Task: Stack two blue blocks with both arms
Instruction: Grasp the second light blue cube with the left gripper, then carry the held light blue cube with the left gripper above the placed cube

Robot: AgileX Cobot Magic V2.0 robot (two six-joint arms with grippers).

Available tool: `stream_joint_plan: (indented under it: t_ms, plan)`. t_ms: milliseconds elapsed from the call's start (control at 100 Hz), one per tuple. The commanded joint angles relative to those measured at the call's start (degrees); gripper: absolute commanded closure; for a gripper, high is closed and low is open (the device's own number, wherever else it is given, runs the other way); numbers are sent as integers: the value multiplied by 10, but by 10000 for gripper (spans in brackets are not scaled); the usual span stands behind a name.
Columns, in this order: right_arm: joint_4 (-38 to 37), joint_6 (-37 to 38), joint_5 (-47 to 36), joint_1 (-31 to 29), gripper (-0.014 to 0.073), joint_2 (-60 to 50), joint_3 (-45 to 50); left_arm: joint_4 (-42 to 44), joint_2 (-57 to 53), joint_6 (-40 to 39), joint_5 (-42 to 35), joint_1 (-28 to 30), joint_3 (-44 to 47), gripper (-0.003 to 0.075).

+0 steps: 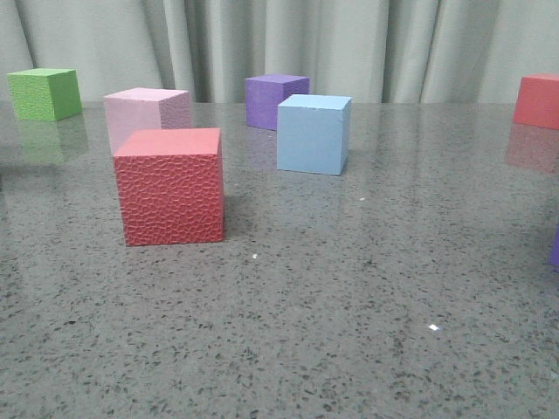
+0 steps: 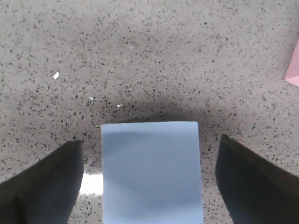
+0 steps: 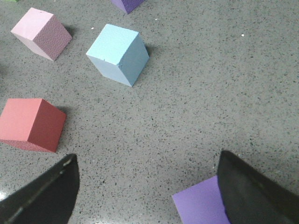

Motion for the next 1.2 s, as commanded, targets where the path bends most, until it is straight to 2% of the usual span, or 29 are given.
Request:
stream_joint_plan:
  t_ms: [0, 680, 990, 1190]
  plan:
    - [-7, -7, -40, -1, -6, -7, -14, -1, -16, -7, -15, 1, -20, 176]
    - [-7, -7, -40, -1, -6, -7, -14, -5, 27, -7, 11, 1, -20, 180]
    - [-7, -7, -40, -1, -6, -7, -14, -9, 27, -7, 15, 1, -20, 331]
    - [-7, -7, -40, -1, -6, -7, -14, -9, 27, -7, 23, 1, -31, 364]
